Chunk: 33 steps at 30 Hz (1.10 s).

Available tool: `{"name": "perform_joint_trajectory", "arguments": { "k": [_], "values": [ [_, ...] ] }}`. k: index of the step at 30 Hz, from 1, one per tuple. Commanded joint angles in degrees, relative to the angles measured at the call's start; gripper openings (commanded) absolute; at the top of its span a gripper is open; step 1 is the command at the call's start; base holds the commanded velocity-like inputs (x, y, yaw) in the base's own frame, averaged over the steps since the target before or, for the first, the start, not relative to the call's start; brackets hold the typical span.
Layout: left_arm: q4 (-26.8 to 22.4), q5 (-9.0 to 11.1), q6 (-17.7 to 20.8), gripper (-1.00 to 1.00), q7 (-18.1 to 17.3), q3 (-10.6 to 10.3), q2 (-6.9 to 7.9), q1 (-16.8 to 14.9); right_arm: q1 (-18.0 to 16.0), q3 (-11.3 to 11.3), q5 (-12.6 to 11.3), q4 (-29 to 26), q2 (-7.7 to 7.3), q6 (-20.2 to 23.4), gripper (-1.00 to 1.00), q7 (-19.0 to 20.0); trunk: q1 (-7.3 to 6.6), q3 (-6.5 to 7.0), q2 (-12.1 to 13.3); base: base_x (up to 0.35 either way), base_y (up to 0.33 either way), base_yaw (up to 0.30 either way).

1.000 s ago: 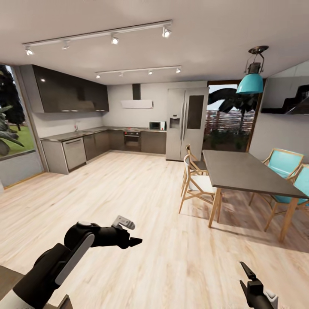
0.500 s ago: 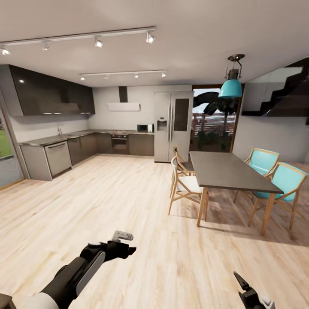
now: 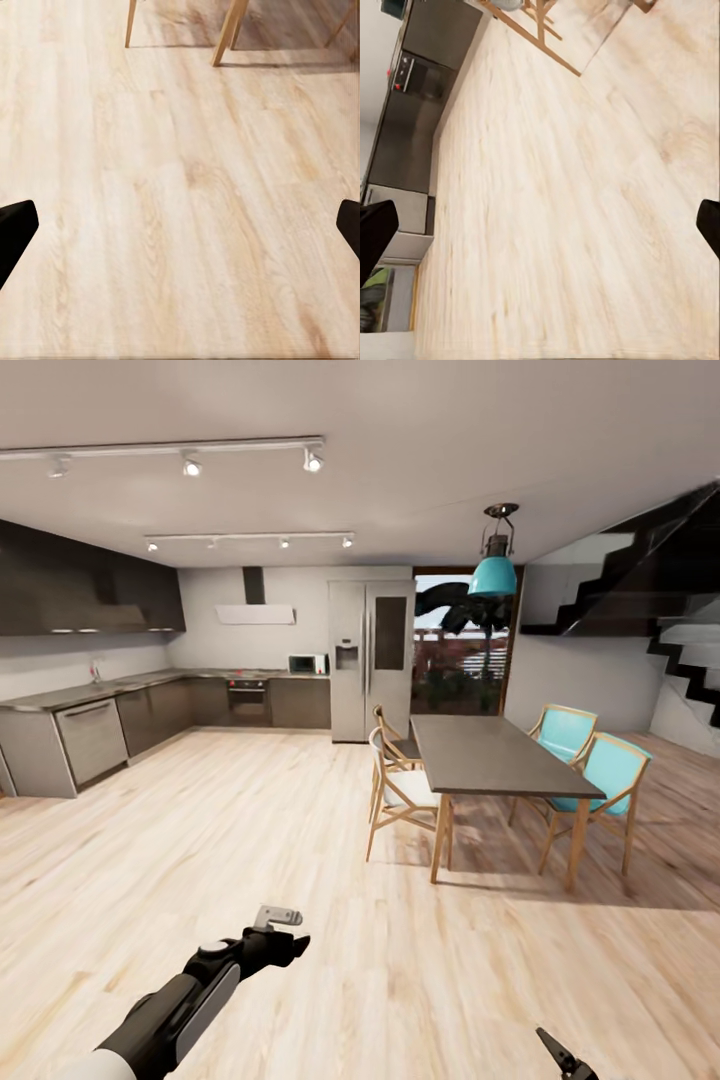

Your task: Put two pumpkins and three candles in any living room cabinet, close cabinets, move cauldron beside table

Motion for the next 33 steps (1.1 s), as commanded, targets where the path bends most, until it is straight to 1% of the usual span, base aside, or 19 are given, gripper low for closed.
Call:
{"name": "perform_joint_trajectory", "arguments": {
  "k": [1,2,4,6,7,8,11,13,15,18,20,23,24,26,29,32,33],
  "values": [
    [0.43,0.27,-0.36,1.00,0.01,-0.13,0.06,-0.04,0.11,-0.02,-0.30,0.04,-0.20,0.72,1.00,0.18,-0.01,-0.03,-0.07,-0.160,0.000,-0.227],
    [0.74,0.31,-0.85,1.00,-0.05,-0.13,0.07,-0.04,0.23,0.06,-0.20,0.09,-0.49,1.10,1.00,0.14,-0.01,0.01,-0.07,-0.117,0.000,-0.232],
    [1.04,0.41,-1.28,1.00,-0.18,-0.13,0.06,-0.03,0.31,0.10,-0.12,0.38,-0.97,3.25,1.00,0.05,-0.01,0.08,-0.07,-0.068,0.000,-0.240],
    [1.20,0.60,-1.56,1.00,-0.35,-0.13,0.09,-0.03,0.36,-0.12,-0.23,0.78,-1.78,8.47,1.00,-0.27,-0.01,0.11,-0.07,-0.032,0.000,-0.200],
    [1.23,0.64,-1.58,1.00,-0.38,-0.13,0.10,-0.03,0.37,-0.20,-0.30,0.90,-1.90,9.82,1.00,-0.35,-0.01,0.11,-0.07,-0.020,0.000,-0.132],
    [1.27,0.68,-1.64,1.00,-0.42,-0.13,0.11,-0.03,0.38,-0.39,-0.46,1.19,-2.12,12.23,1.00,-0.46,-0.01,0.09,-0.07,-0.013,0.000,-0.084],
    [1.32,0.56,-1.68,1.00,-0.46,-0.13,0.12,-0.03,0.39,-0.69,-0.64,1.71,-2.44,15.37,1.00,-1.25,-0.01,-0.05,-0.07,-0.007,0.024,-0.088],
    [1.33,0.57,-1.68,1.00,-0.47,-0.13,0.12,-0.03,0.39,-0.75,-0.71,1.80,-2.45,15.93,1.00,-2.24,-0.01,-0.16,-0.07,-0.003,0.081,-0.135],
    [1.34,0.56,-1.72,1.00,-0.48,-0.13,0.13,-0.03,0.39,-0.82,-0.89,1.90,-2.49,16.49,1.00,-4.03,-0.01,-0.29,-0.07,-0.001,0.104,-0.180],
    [1.34,0.61,-1.74,1.00,-0.48,-0.12,0.13,-0.03,0.40,-1.13,-1.01,1.95,-2.91,16.62,1.00,-4.84,-0.01,-0.48,-0.07,-0.001,0.061,-0.192],
    [1.34,0.59,-1.77,1.00,-0.49,-0.12,0.13,-0.03,0.40,-2.28,-1.02,1.96,-3.30,16.67,1.00,-5.00,-0.01,-0.63,-0.07,0.000,0.021,-0.175],
    [1.34,0.52,-1.99,1.00,-0.52,-0.12,0.13,-0.03,0.40,-6.12,-0.92,2.01,-3.45,16.08,1.00,-5.14,-0.01,-0.87,-0.07,0.000,0.008,-0.150],
    [1.34,0.46,-2.03,1.00,-0.52,-0.12,0.13,-0.03,0.40,-6.98,-0.86,2.03,-3.49,15.91,1.00,-5.17,-0.01,-0.96,-0.07,0.000,0.003,-0.144],
    [1.34,0.42,-1.94,1.00,-0.54,-0.12,0.09,-0.03,0.40,-7.73,-0.78,2.08,-3.47,15.78,1.00,-5.36,-0.01,-1.13,-0.07,0.000,0.002,-0.148],
    [1.34,0.42,-1.40,1.00,-0.68,-0.18,0.06,-0.03,0.40,-8.26,-0.65,2.89,-3.55,15.61,1.00,-5.57,-0.01,-1.39,-0.07,0.000,0.001,-0.151],
    [1.36,0.49,-0.85,1.00,-0.77,-0.20,-0.04,-0.03,0.40,-8.41,-0.56,3.78,-3.67,15.54,1.00,-5.64,-0.67,-1.12,1.14,0.000,0.000,-0.146],
    [1.38,0.51,-0.13,1.00,-0.81,-0.21,-0.10,-0.03,0.40,-8.45,-0.49,4.02,-3.72,15.50,1.00,-5.65,-0.89,-1.03,1.54,0.000,0.000,-0.134]
  ]
}}
